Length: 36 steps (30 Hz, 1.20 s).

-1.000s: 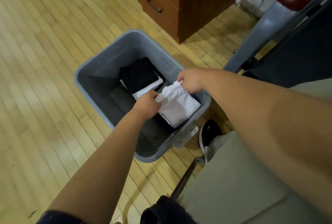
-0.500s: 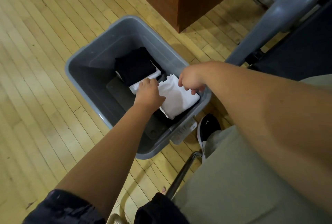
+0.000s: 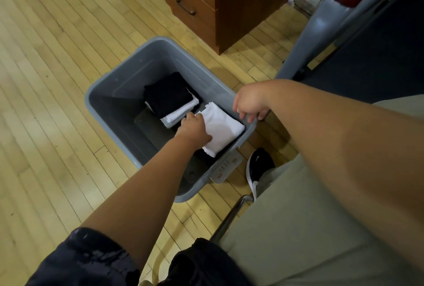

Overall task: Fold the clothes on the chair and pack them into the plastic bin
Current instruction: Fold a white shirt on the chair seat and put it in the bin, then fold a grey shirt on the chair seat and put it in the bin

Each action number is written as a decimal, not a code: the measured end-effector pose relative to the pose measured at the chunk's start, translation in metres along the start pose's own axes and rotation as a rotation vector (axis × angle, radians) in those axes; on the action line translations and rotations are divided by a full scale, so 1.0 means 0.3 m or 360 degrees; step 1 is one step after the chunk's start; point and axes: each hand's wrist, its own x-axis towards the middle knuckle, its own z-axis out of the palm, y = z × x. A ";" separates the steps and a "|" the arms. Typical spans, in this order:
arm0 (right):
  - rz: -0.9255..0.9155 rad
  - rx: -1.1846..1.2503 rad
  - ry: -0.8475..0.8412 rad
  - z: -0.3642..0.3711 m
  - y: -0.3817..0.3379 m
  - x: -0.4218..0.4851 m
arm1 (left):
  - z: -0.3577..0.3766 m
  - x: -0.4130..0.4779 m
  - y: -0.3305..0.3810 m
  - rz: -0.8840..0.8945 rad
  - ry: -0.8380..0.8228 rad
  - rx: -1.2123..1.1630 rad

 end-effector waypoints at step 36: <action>0.0495 0.0819 0.1622 -0.067 1.247 -1.195 | -0.433 -0.714 1.700 0.1650 -0.0168 0.0035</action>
